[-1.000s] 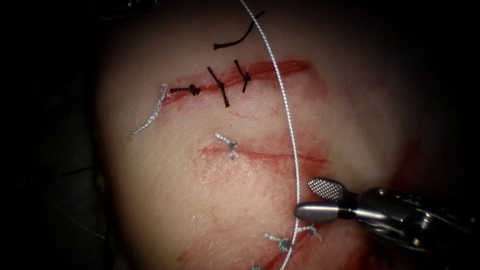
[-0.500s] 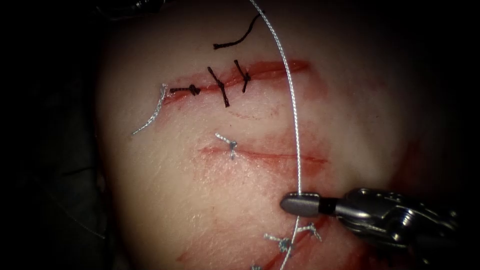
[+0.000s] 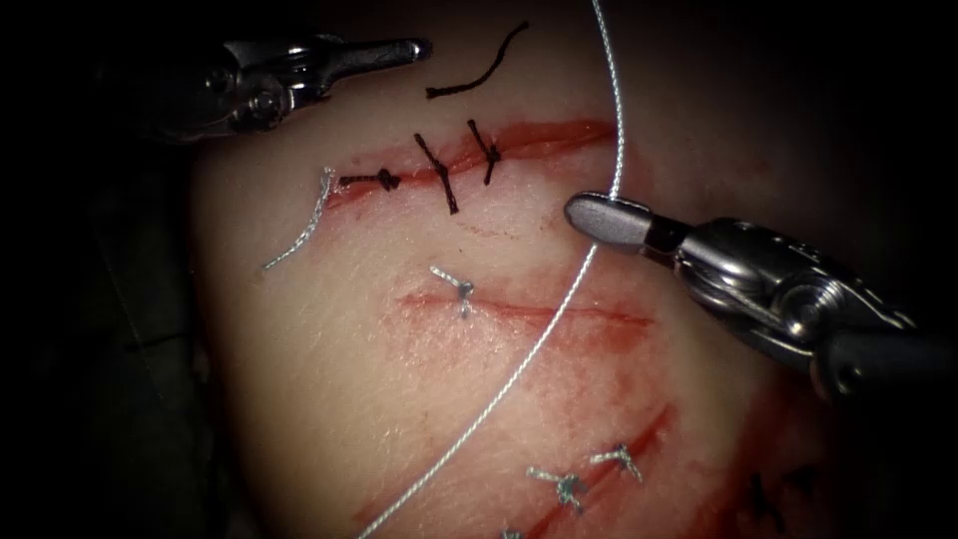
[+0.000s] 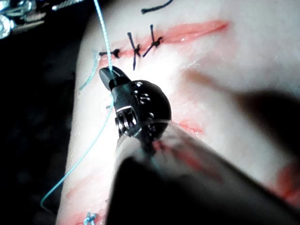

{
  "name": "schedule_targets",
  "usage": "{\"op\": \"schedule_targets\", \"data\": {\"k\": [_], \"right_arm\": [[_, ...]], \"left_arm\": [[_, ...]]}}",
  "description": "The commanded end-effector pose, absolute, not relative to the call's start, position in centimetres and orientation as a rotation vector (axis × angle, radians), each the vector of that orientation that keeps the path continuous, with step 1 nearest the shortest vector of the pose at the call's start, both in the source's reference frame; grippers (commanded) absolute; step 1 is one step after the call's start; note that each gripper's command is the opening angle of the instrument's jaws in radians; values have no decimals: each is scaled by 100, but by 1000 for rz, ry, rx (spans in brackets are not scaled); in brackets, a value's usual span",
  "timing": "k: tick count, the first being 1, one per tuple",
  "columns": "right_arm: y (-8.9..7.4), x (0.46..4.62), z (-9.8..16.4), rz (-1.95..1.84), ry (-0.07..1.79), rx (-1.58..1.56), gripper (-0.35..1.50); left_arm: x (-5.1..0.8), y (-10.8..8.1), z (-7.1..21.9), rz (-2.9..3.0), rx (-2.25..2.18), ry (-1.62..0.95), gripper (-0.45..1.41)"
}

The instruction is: Wound Closure

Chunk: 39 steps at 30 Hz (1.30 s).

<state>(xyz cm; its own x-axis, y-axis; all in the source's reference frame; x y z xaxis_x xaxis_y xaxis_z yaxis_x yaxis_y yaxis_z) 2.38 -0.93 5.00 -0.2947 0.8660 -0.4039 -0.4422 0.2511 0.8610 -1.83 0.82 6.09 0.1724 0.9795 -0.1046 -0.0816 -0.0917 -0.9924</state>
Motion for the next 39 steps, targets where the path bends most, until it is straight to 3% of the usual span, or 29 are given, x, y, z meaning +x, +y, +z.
{"op": "schedule_targets", "data": {"k": [1, 6, 18, 23, 26, 28, 38, 39], "right_arm": [[-57, 247, 507, 1375, 1357, 412, -35], [5, 237, 520, 1415, 1424, 317, -35], [32, 173, 553, 1366, 1440, 179, -35], [33, 159, 555, 1368, 1441, 173, -35], [37, 147, 554, 1360, 1441, 177, -35], [41, 138, 554, 1354, 1441, 178, -35], [62, 84, 545, 1348, 1418, 110, -35], [63, 80, 546, 1353, 1416, 103, -35]], "left_arm": [[-191, 77, 615, 1195, -1286, -990, 100], [-213, 42, 613, 1333, -1152, -1079, 93], [-213, 3, 632, 1484, -1027, -1301, 101], [-180, 32, 611, 1586, -1024, -1244, 71], [-156, 50, 598, 1662, -1016, -1169, 88], [-140, 54, 595, 1692, -984, -1135, 89], [-72, 6, 621, 1779, -518, -1025, 61], [-70, -4, 624, 1726, -441, -1035, 44]]}}
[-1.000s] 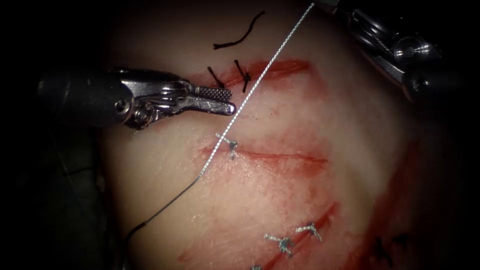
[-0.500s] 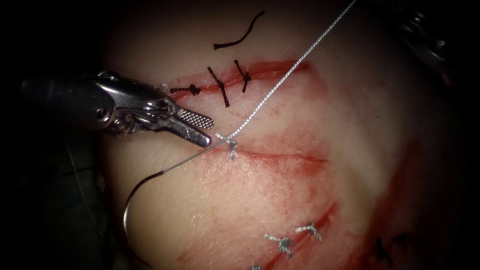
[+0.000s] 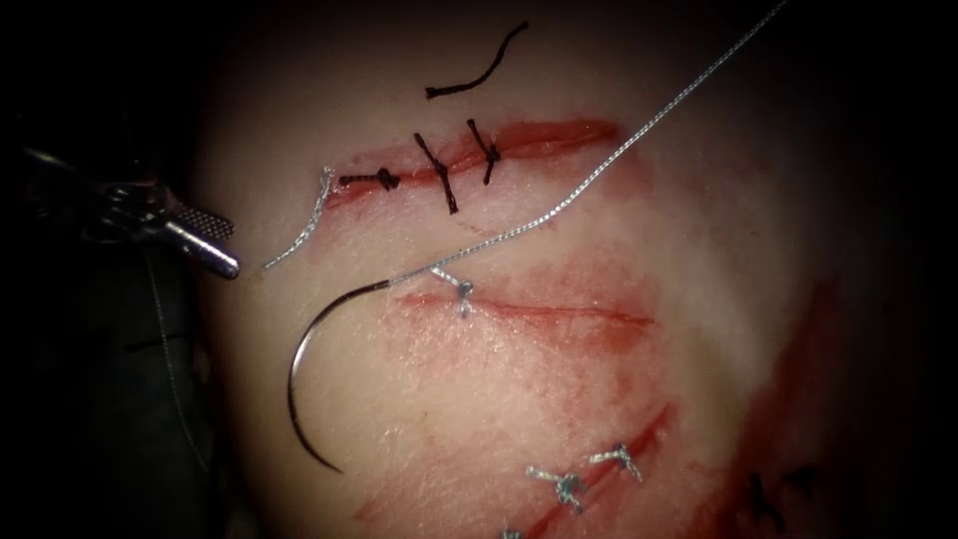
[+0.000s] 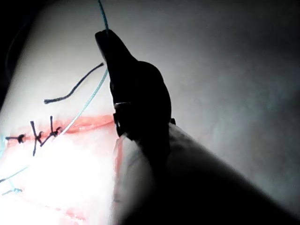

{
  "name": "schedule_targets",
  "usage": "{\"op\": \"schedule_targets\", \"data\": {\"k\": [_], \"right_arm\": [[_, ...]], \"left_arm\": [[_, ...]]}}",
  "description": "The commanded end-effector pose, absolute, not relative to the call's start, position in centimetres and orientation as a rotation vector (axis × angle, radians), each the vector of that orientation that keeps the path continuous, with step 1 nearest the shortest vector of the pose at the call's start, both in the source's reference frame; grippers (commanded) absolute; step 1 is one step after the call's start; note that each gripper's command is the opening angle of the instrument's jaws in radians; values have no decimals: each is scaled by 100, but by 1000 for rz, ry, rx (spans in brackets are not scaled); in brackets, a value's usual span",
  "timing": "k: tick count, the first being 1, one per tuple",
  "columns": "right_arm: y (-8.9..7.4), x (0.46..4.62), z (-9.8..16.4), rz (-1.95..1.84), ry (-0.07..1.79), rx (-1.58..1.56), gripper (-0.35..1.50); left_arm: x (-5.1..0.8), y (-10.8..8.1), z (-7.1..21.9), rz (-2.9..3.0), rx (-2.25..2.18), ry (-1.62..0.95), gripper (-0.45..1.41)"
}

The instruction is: Wound Closure

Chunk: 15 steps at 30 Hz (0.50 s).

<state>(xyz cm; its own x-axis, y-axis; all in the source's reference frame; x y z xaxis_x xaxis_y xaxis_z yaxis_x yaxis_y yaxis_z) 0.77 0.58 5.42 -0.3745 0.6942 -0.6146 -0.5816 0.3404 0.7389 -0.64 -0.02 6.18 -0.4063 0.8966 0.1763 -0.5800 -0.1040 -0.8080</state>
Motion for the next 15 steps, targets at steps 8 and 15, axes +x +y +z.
{"op": "schedule_targets", "data": {"k": [8, 15], "right_arm": [[57, 77, 544, 1380, 1406, 56, -35], [41, 99, 538, 1366, 1410, 71, -35]], "left_arm": [[-91, -53, 631, 1470, -175, -1062, 24], [-119, -58, 641, 1458, -172, -993, 34]]}}
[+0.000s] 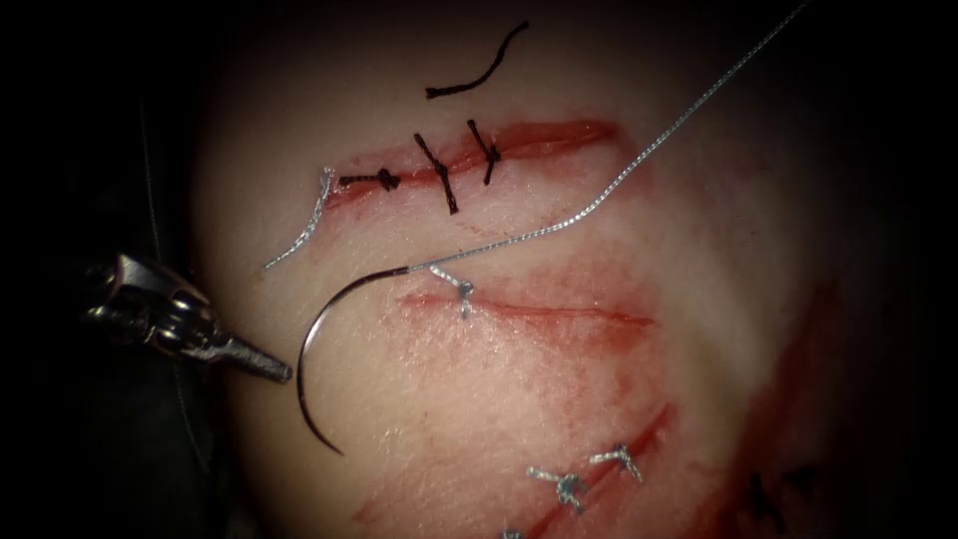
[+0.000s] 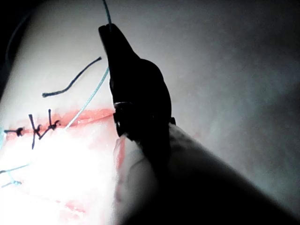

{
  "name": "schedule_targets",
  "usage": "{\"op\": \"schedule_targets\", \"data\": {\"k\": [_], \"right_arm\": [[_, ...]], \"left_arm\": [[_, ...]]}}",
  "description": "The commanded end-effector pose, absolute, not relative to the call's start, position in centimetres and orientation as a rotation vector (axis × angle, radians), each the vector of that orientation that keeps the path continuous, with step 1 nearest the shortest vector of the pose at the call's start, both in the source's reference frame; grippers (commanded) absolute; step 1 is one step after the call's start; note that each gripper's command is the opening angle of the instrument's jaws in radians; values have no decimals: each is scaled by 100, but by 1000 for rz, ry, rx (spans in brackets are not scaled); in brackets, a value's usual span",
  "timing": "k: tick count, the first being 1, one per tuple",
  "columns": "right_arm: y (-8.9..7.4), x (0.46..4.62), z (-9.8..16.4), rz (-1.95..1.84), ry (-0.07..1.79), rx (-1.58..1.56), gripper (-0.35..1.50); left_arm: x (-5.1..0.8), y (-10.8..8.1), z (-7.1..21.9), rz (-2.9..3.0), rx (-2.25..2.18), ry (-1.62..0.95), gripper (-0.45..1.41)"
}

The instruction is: Wound Closure

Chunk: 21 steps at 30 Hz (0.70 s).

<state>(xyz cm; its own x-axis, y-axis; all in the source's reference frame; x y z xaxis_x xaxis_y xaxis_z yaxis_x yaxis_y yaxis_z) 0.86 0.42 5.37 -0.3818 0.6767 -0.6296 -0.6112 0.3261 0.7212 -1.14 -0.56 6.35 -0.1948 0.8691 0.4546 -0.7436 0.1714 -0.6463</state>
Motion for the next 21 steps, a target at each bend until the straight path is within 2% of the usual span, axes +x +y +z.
{"op": "schedule_targets", "data": {"k": [1, 17, 21], "right_arm": [[40, 101, 538, 1364, 1411, 73, -35], [30, 108, 540, 1353, 1416, 110, -35], [30, 107, 539, 1353, 1416, 111, -35]], "left_arm": [[-121, -56, 642, 1438, -174, -980, 31], [-142, -67, 682, 1425, -155, -849, 24], [-132, -62, 685, 1460, -162, -861, 31]]}}
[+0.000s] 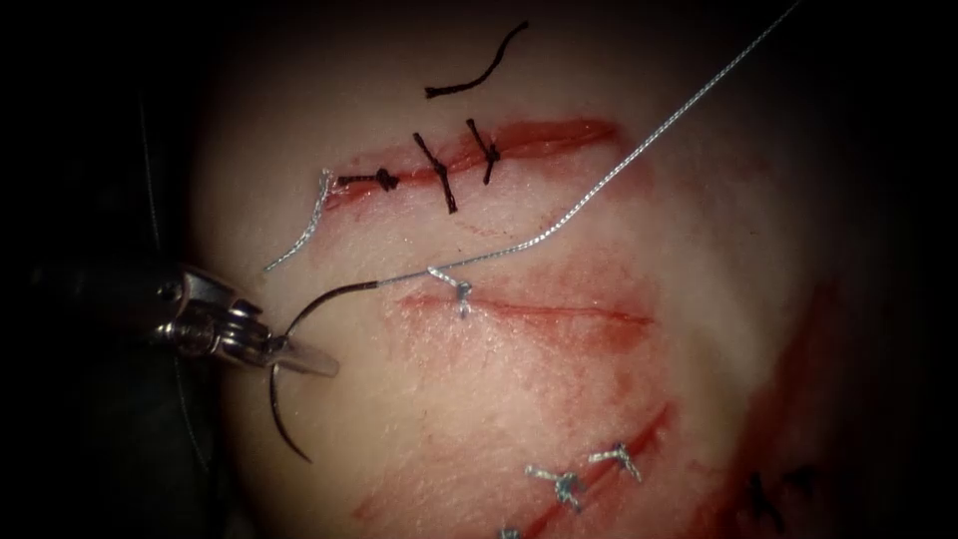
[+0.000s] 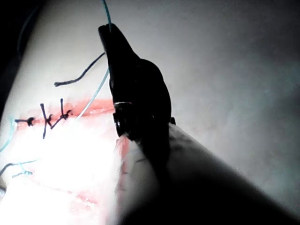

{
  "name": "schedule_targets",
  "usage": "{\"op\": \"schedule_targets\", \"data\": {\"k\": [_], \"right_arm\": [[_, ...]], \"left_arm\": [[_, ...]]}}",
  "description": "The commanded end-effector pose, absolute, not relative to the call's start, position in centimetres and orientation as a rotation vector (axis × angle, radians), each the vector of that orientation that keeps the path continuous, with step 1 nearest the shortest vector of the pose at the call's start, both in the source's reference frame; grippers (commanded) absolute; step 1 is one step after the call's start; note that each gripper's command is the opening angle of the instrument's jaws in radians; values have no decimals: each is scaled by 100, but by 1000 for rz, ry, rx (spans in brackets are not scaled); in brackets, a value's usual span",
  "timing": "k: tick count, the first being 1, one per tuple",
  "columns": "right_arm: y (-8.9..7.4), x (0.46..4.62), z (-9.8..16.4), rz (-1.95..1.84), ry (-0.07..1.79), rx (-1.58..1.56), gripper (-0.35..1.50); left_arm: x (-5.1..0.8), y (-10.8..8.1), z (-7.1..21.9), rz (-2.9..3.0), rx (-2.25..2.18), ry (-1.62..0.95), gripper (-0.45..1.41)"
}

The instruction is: Wound Closure

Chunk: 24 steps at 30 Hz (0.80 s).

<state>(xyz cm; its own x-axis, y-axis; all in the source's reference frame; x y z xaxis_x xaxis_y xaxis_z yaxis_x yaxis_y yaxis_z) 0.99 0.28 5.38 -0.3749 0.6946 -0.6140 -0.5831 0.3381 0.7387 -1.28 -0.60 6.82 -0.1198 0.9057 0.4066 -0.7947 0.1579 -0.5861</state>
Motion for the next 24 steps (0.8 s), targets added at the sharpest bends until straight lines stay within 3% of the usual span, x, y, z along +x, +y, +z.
{"op": "schedule_targets", "data": {"k": [1, 10, 24], "right_arm": [[30, 106, 539, 1352, 1417, 112, -35], [33, 100, 540, 1348, 1418, 117, -35], [32, 101, 538, 1350, 1417, 118, -35]], "left_arm": [[-126, -58, 681, 1462, -166, -854, 31], [-99, -35, 651, 1460, -165, -788, 31], [-113, -59, 689, 1550, -153, -771, 21]]}}
